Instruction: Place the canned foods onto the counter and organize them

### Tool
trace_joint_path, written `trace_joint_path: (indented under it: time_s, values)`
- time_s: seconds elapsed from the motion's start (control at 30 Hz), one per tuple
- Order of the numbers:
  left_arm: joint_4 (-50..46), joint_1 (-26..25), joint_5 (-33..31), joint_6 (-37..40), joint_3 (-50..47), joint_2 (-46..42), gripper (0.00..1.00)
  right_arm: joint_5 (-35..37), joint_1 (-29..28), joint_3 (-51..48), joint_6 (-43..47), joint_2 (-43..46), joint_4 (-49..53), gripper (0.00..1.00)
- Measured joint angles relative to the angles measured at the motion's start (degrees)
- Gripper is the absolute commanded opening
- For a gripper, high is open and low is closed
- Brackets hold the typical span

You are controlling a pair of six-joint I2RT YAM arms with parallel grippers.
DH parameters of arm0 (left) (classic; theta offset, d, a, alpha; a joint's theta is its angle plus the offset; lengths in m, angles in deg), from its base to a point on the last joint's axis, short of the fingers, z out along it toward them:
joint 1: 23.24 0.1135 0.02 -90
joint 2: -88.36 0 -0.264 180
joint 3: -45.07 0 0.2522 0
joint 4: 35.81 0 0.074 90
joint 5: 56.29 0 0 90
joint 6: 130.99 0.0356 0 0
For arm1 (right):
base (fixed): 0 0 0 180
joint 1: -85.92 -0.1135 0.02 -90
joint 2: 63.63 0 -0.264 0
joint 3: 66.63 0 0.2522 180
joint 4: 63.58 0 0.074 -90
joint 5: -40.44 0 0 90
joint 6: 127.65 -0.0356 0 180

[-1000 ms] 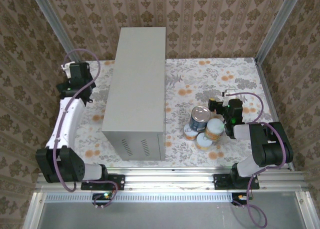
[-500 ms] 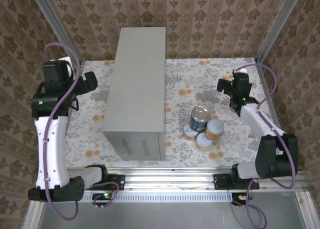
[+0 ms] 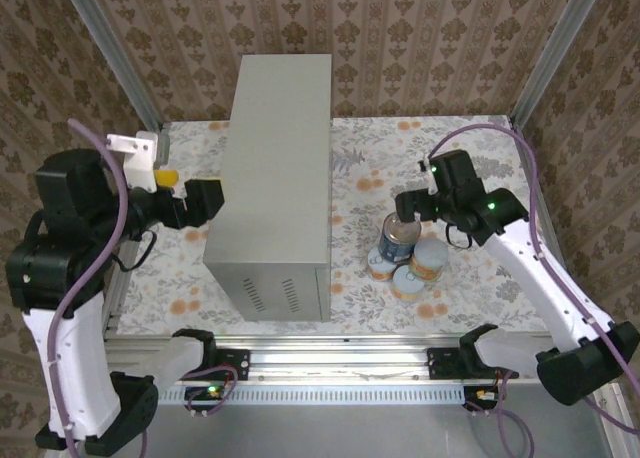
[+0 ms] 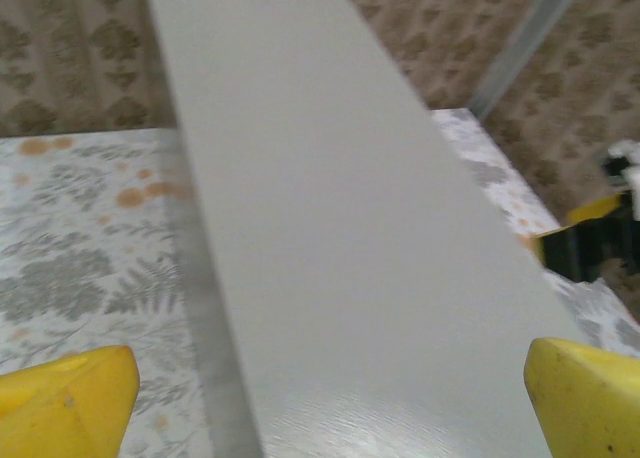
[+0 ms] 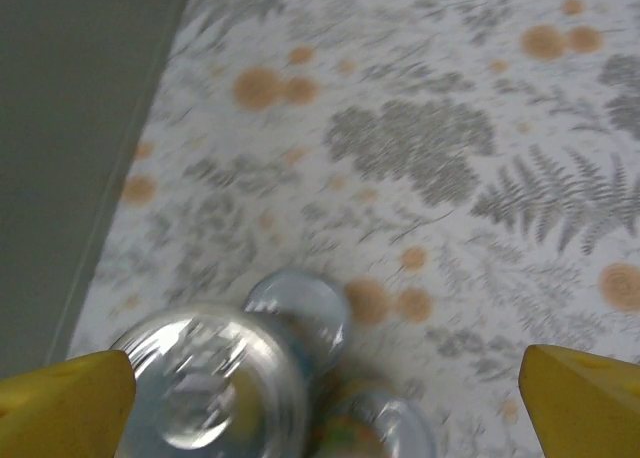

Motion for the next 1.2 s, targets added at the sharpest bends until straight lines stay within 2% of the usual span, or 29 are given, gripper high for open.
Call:
trace_joint_path:
  time_s: [0.17, 0.27, 0.5, 0.7, 0.8, 0.93, 1.2]
  values:
    - [0.46, -1.31, 5.77, -0.20, -0.07, -2.08, 1.00, 4.33, -11.39, 1.03, -3.17, 0.96, 7.13, 1.00]
    - [2.32, -1.79, 8.59, -0.63, -2.23, -2.97, 1.00, 6.60, -15.28, 1.03, -5.29, 0.44, 9.44, 1.00]
    - [5.33, -3.13, 13.16, -1.70, -5.84, -3.54, 1.00, 9.31, -16.98, 0.15, -8.70, -1.44, 10.03, 1.00]
    - [6.29, -7.67, 15.76, -1.66, -5.77, -3.06, 1.00, 10.03, -16.96, -0.39, -9.09, -4.59, 9.84, 1.00]
    - [6.32, -11.41, 15.63, -1.64, -5.27, -1.73, 1.00, 9.97, -16.55, -0.61, -9.09, -5.51, 9.29, 1.00]
    - [6.78, -18.88, 13.20, -1.31, -4.37, 1.16, 1.00, 9.55, -14.64, -0.94, -9.05, -5.57, 8.20, 1.00]
    - [6.69, -38.34, 0.31, 1.42, 0.57, 9.75, 1.00, 5.09, -10.58, -2.82, -8.33, -5.57, 4.83, 1.00]
